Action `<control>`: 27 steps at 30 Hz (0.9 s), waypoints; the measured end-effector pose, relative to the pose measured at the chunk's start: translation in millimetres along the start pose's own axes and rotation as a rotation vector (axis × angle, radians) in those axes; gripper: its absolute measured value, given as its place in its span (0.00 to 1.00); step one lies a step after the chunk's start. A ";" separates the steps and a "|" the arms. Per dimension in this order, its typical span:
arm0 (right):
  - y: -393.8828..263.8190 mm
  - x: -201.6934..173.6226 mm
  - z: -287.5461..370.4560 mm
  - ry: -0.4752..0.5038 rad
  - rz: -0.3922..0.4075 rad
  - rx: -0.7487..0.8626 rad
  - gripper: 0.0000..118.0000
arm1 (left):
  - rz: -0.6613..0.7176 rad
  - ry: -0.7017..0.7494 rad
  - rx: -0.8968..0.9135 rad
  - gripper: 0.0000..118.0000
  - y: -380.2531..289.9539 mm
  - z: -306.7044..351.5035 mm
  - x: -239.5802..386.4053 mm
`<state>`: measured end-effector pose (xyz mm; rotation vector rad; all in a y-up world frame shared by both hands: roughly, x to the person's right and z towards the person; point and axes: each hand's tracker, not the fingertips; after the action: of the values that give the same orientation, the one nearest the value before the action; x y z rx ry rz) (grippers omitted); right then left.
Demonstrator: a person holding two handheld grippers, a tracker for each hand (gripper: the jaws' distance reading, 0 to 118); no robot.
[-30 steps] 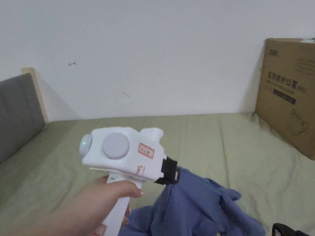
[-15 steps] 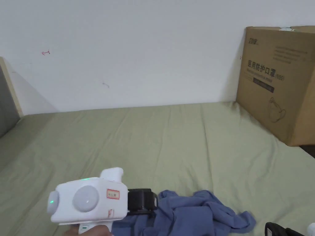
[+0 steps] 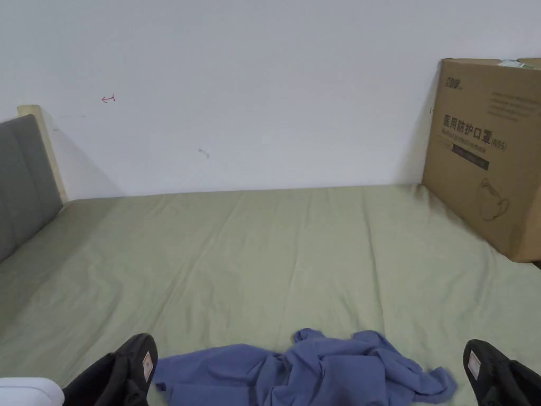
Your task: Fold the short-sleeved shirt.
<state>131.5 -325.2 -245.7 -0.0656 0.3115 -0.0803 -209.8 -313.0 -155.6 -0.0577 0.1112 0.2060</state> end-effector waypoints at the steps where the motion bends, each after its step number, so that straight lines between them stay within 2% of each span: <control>1: 1.4 -0.2 -0.5 0.002 -0.002 0.000 0.00 | 0.017 0.009 -0.012 0.00 -1.6 0.5 -3.0; 6: 3.6 1.4 -6.6 0.015 -0.001 -0.027 0.00 | 0.011 0.035 0.003 0.00 14.5 -12.4 -12.7; 8: 3.1 3.0 -8.0 0.017 -0.002 -0.032 0.00 | 0.024 0.052 -0.061 0.00 30.5 -40.6 -25.4; 11: 1.1 5.8 -12.9 0.021 -0.004 -0.048 0.00 | 0.080 0.069 -0.432 0.00 47.4 -123.3 -57.7; 13: -2.4 7.3 -18.0 0.027 -0.004 -0.067 0.00 | 0.150 0.012 -0.784 0.00 32.7 -194.2 -87.3; 14: -4.8 7.8 -20.4 0.029 -0.005 -0.075 0.00 | 0.163 0.010 -0.896 0.00 22.0 -218.4 -95.0; 15: -7.9 8.3 -23.7 0.029 -0.005 -0.084 0.00 | 0.183 0.032 -0.928 0.04 6.0 -241.0 -105.6; 16: -11.2 8.8 -27.2 0.028 -0.005 -0.094 0.00 | 0.191 0.072 -0.948 0.04 -8.7 -259.5 -114.7; 17: -13.9 9.4 -30.7 0.029 -0.005 -0.105 0.00 | 0.195 0.115 -0.949 0.08 -19.6 -273.7 -123.9; 18: -16.8 10.4 -34.7 0.030 -0.004 -0.122 0.00 | 0.192 0.145 -0.959 0.21 -32.0 -286.5 -131.3; 20: -22.1 12.8 -41.7 0.034 0.004 -0.147 0.00 | 0.160 0.196 -0.957 0.86 -53.2 -309.3 -140.9; 21: -24.7 14.0 -45.4 0.033 0.012 -0.159 0.00 | 0.173 0.197 -0.920 0.98 -61.7 -314.7 -147.3; 23: -30.0 16.8 -52.8 0.024 0.033 -0.180 0.00 | 0.197 0.214 -0.934 0.95 -82.5 -327.0 -156.4; 26: -36.4 23.1 -67.3 0.002 0.037 -0.207 0.00 | 0.275 0.183 -1.082 0.95 -118.2 -340.0 -156.3; 27: -37.0 26.3 -74.5 0.000 0.029 -0.218 0.00 | 0.230 0.157 -1.114 0.95 -128.8 -338.4 -149.2</control>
<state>131.0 -368.1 -321.6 -0.2771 0.3207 -0.0169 -363.6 -492.0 -468.1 -1.1754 0.1486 0.4745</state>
